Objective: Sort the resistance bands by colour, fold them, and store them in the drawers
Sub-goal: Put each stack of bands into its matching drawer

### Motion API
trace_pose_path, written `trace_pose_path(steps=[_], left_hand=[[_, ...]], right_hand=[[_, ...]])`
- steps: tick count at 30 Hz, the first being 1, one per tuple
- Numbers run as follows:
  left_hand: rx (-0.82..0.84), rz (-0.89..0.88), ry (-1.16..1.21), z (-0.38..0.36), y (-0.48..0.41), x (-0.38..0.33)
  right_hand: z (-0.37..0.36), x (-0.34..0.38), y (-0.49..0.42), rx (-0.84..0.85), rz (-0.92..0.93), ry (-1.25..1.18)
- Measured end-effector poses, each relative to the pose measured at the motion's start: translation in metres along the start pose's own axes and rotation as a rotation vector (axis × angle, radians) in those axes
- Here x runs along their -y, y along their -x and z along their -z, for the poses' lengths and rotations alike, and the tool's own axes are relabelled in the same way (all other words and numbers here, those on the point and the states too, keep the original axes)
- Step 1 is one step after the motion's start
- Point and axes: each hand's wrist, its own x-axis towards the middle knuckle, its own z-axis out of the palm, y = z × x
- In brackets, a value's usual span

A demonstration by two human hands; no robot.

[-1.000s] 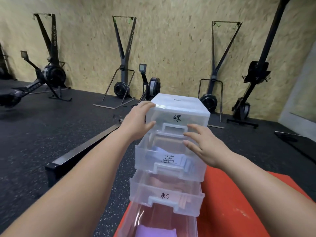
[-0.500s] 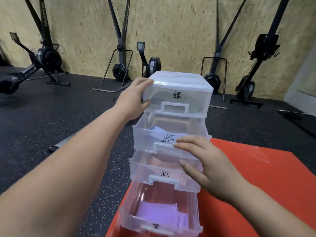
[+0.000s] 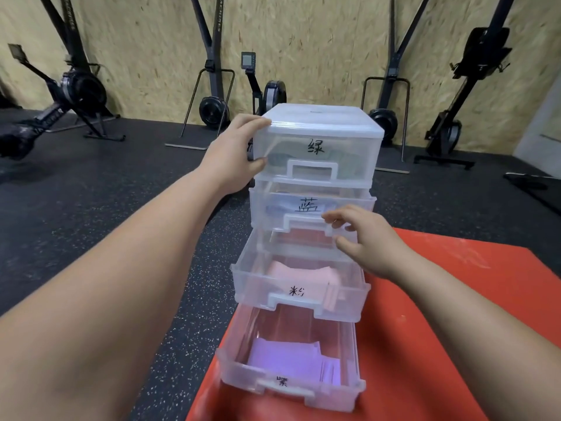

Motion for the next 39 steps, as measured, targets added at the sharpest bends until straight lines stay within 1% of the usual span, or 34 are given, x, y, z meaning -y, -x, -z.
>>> trace_pose_path(steps=[6,10,12,14,16,18,19,23,28,32,37,39], left_hand=[[0.012,0.0,0.008,0.002,0.0,0.003],[0.031,-0.003,0.036,0.003,0.002,0.004],[0.036,0.004,0.036,0.002,0.002,0.002],[0.041,0.014,0.034,0.002,0.003,0.0],[0.049,0.025,0.023,0.002,0.004,-0.003],[0.057,0.039,0.012,0.003,0.005,-0.007],[0.057,0.041,0.006,0.003,0.005,-0.008],[0.059,0.055,-0.016,0.006,0.005,-0.015],[0.068,0.063,-0.021,0.008,0.007,-0.015],[0.058,0.055,-0.027,0.006,0.006,-0.015],[0.043,0.05,-0.018,0.003,0.006,-0.012],[0.043,0.049,-0.015,0.003,0.006,-0.011]], right_hand=[[-0.009,-0.012,-0.026,0.083,-0.082,0.099],[-0.01,-0.008,-0.015,0.101,-0.056,0.114],[-0.007,0.004,0.004,0.104,-0.023,0.11],[-0.004,0.022,0.037,0.065,0.054,0.132],[-0.007,0.042,0.079,0.034,0.146,0.088],[-0.019,0.053,0.118,0.069,0.209,0.031],[-0.028,0.052,0.132,0.101,0.217,0.04],[-0.057,0.029,0.144,0.183,0.139,0.157],[-0.061,0.005,0.111,0.129,0.075,0.227],[-0.066,-0.02,0.079,0.163,0.022,0.304],[-0.072,-0.048,0.05,0.261,-0.07,0.385],[-0.071,-0.053,0.047,0.261,-0.066,0.42]])
